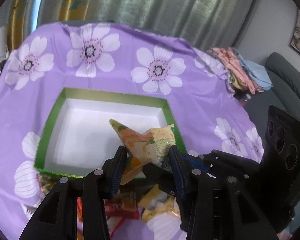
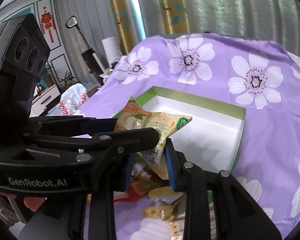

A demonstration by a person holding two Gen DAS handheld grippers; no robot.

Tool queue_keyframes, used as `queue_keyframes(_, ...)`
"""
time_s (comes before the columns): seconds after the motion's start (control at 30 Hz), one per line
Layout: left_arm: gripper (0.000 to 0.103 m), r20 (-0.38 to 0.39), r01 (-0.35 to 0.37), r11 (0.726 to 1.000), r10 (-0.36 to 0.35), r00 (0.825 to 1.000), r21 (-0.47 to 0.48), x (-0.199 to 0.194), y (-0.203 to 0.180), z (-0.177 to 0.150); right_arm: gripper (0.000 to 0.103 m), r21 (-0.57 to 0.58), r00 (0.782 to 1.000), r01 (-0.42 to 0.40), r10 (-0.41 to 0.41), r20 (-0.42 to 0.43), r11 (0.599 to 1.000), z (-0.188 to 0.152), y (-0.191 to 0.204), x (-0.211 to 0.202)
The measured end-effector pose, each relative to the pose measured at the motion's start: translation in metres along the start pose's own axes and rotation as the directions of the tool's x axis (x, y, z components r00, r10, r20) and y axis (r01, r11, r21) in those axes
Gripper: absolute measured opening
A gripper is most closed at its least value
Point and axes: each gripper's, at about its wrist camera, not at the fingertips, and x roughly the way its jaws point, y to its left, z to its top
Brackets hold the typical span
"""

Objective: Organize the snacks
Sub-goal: 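Carry the bag over the green box and open the left tool, then move the left tool to the orange rice-cracker bag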

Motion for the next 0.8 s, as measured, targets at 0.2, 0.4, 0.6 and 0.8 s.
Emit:
queue_keyframes(0.2, 0.058, -0.035, -0.066, 0.998, 0.065, 0.997, -0.011, 0.029, 0.003, 0.002, 0.044, 0.005, 0.995, 0.090, -0.090, -0.042, 0.996, 0.003, -0.013, 0.026)
queue_keyframes(0.4, 0.088, -0.024, -0.107, 0.993, 0.106, 0.994, -0.054, 0.013, 0.021, 0.000, 0.070, 0.057, 0.992, 0.127, -0.127, -0.014, 0.990, -0.005, -0.029, 0.010)
queue_keyframes(0.6, 0.089, 0.002, -0.121, 0.988, 0.121, 0.993, -0.095, -0.019, 0.037, -0.009, 0.074, 0.083, 0.989, 0.144, -0.145, 0.006, 0.986, -0.022, -0.035, -0.022)
queue_keyframes(0.8, 0.090, 0.019, -0.136, 0.984, 0.139, 0.990, -0.113, -0.052, 0.044, -0.026, 0.075, 0.120, 0.990, 0.140, -0.143, 0.016, 0.983, -0.039, -0.029, -0.049)
